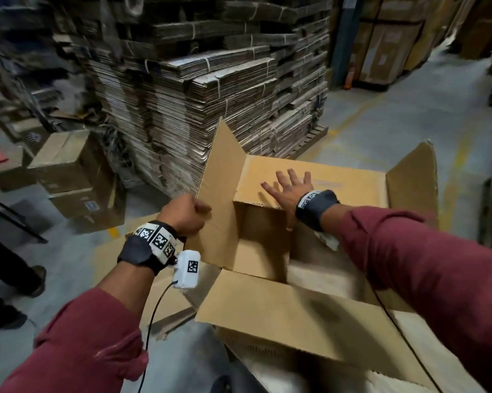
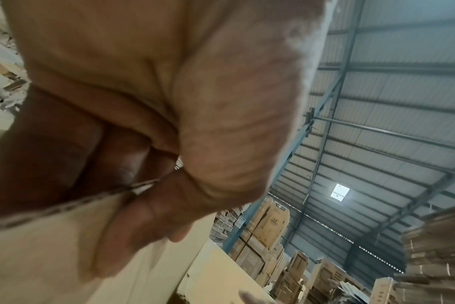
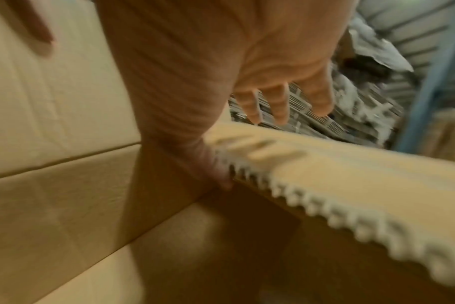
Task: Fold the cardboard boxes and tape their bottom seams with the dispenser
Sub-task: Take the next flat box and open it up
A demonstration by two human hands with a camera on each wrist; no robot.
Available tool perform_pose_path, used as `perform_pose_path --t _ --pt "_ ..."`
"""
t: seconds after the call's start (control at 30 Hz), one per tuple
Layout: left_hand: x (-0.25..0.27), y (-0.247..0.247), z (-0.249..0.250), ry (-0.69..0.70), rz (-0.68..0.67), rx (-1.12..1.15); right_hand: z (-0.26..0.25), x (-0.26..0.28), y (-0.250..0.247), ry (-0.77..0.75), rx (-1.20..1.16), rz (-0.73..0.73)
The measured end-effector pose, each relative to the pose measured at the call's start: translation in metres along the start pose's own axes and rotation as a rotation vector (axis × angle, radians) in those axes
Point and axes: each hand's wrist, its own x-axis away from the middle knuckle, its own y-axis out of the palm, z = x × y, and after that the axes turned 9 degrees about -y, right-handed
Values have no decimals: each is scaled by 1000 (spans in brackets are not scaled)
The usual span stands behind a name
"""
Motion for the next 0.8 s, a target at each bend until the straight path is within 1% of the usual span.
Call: perform_pose_path --t 0.1,0.17,0.23,0.3,0.4,0.5,0.53,0.6,0.67,0.73,0.8 --pt "-29 -11 -7 6 -34 -1 4 -29 18 39 -83 48" --pt "-51 -17 -5 28 -47 -6 18 -44 14 21 -150 74" --pt "-74 -20 2 57 -75 -36 39 -61 -3 -4 -182 85" --pt "-96 -24 9 86 -147 -85 67 -77 -26 21 -262 72" --pt "-126 -36 12 125 -297 -195 108 -97 -47 137 -399 59" --pt "-143 -39 7 152 -451 -250 128 -114 -37 211 -441 32" --pt "-148 -35 6 176 -470 -235 131 -118 -29 239 -449 23" --pt "-157 -22 3 215 -449 -174 135 -121 -10 327 -468 74" --pt "-166 -9 5 226 -451 -98 135 -121 10 400 -445 175" --pt "-170 -2 12 251 -485 -77 127 -119 26 430 -334 255" --pt "-171 1 24 306 -499 -116 112 -116 35 430 -217 339"
